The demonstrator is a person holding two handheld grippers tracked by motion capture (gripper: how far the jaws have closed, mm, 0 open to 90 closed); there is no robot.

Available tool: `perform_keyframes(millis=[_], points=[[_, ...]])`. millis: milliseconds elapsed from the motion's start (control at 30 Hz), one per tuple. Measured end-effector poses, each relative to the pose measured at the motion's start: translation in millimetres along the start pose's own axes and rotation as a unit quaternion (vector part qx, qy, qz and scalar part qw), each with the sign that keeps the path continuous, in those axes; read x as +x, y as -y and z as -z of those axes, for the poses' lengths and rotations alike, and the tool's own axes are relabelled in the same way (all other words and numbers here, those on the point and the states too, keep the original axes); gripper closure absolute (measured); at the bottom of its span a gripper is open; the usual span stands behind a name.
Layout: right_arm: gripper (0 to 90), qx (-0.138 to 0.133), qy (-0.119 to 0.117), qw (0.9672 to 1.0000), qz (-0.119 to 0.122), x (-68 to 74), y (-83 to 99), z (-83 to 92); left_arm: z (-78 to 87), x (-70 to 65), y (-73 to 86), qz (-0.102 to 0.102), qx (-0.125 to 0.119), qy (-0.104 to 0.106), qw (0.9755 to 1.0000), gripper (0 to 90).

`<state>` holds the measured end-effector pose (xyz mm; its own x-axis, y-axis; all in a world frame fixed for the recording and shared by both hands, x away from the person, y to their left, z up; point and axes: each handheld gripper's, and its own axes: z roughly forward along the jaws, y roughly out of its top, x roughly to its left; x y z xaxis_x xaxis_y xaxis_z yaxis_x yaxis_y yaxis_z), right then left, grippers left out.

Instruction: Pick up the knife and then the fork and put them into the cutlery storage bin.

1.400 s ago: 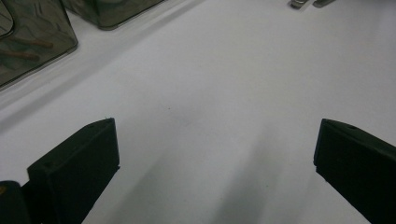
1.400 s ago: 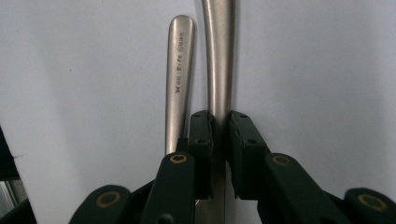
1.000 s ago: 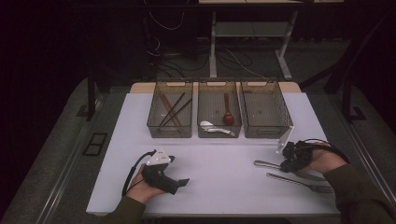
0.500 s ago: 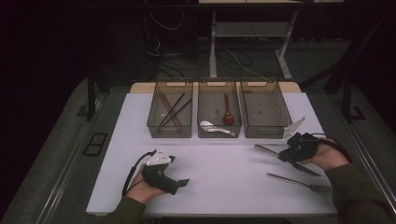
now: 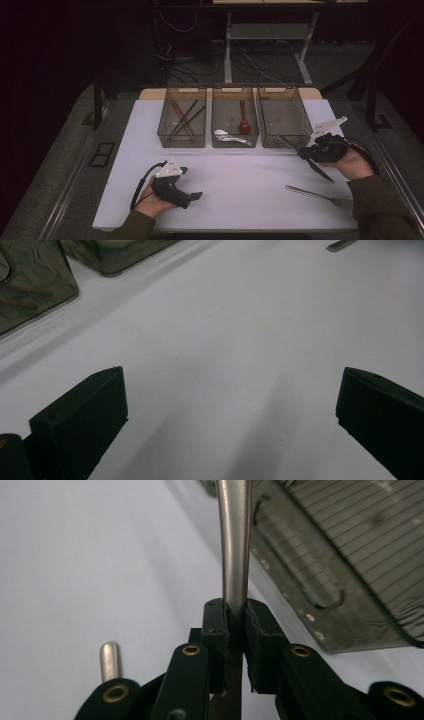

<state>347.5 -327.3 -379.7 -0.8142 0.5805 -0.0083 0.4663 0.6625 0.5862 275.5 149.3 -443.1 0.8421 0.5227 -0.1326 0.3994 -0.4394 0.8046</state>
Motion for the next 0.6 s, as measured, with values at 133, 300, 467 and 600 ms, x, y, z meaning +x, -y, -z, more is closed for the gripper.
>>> perform_keyframes(millis=[133,300,467,600], points=[[80.3,-0.021,0.009,0.9996,-0.014,-2.2,-1.2,3.2,0.2,0.4,0.1,0.0,-0.002,0.002,1.0,0.0],[80.3,-0.053,0.015,0.9979,-0.033,-5.6,-3.2,8.5,0.1,0.5,0.4,-0.002,-0.002,0.005,1.0,0.0],[80.2,-0.084,0.024,0.9946,-0.055,-8.8,-5.0,11.7,0.1,1.0,0.9,0.0,-0.005,0.006,1.0,0.0],[80.2,-0.104,0.026,0.9917,-0.071,-10.0,-6.2,14.9,0.4,1.2,1.1,0.001,-0.007,0.006,1.0,0.0]])
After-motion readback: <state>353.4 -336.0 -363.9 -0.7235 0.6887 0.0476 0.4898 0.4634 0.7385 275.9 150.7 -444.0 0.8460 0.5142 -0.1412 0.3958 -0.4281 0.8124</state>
